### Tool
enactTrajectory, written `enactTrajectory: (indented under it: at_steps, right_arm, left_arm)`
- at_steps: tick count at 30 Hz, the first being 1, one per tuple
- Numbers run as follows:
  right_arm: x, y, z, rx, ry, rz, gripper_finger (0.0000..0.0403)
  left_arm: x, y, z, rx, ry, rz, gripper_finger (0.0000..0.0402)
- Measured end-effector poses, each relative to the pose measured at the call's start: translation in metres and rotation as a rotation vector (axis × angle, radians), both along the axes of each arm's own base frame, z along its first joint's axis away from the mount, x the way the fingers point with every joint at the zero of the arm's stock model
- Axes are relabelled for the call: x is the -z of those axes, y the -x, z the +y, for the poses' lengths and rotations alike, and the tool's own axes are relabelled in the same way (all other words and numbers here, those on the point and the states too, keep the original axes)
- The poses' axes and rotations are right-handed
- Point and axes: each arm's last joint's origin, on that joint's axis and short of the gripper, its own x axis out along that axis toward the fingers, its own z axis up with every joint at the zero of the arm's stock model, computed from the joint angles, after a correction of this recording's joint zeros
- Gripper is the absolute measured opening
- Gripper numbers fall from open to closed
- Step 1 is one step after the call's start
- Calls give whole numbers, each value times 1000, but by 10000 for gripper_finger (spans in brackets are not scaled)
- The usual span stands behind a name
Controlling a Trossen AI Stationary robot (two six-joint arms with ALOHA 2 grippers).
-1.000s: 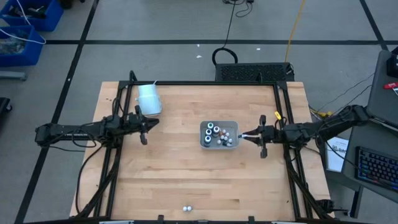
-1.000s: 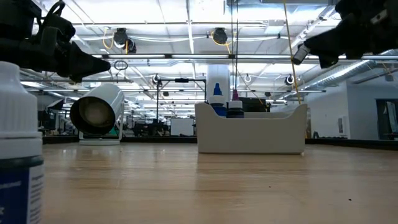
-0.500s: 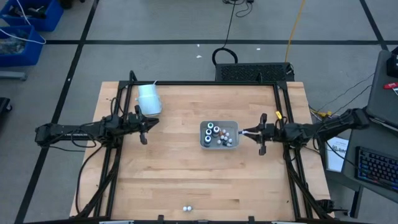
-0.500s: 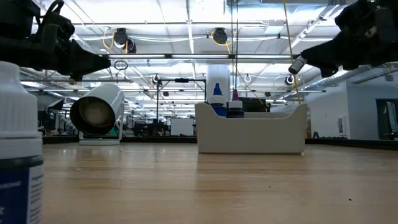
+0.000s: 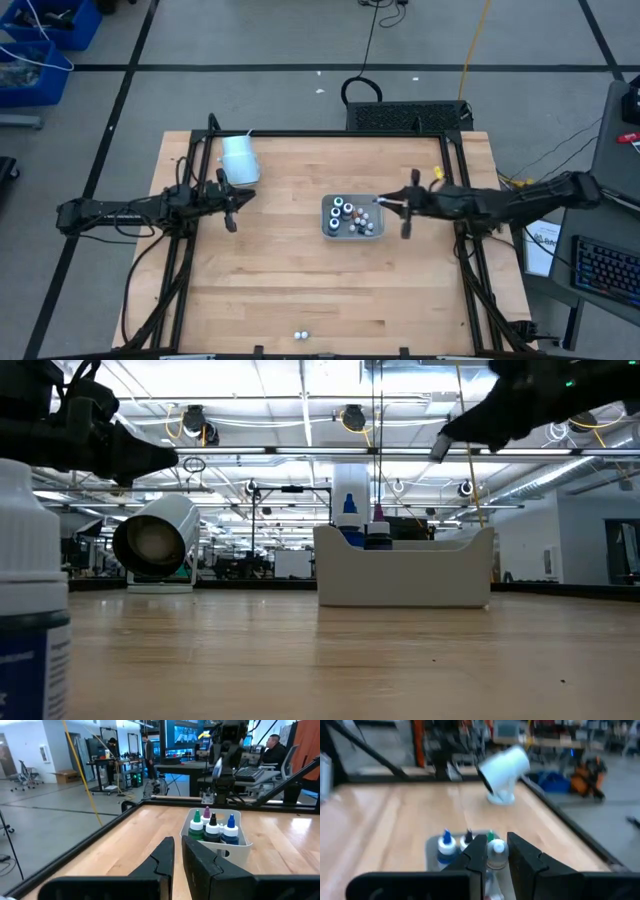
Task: Pick & Place food coloring
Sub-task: Put the bottom small blue food coloring bottle into the bin
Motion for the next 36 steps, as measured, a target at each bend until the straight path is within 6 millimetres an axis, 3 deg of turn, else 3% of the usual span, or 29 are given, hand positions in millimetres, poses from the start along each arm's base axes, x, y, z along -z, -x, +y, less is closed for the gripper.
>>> enactTrajectory:
  at_steps: [7,12,36]
  right_arm:
    - [25,-41,-11,98,-50,213,45]
    - [41,-56,-14,146,-133,226,45]
    - [68,-61,-14,194,-189,364,45]
  left_arm:
    - [-2,0,0,-1,-15,-17,44]
    - [-2,0,0,-1,-16,-16,44]
    - [-1,0,0,-1,-13,-9,44]
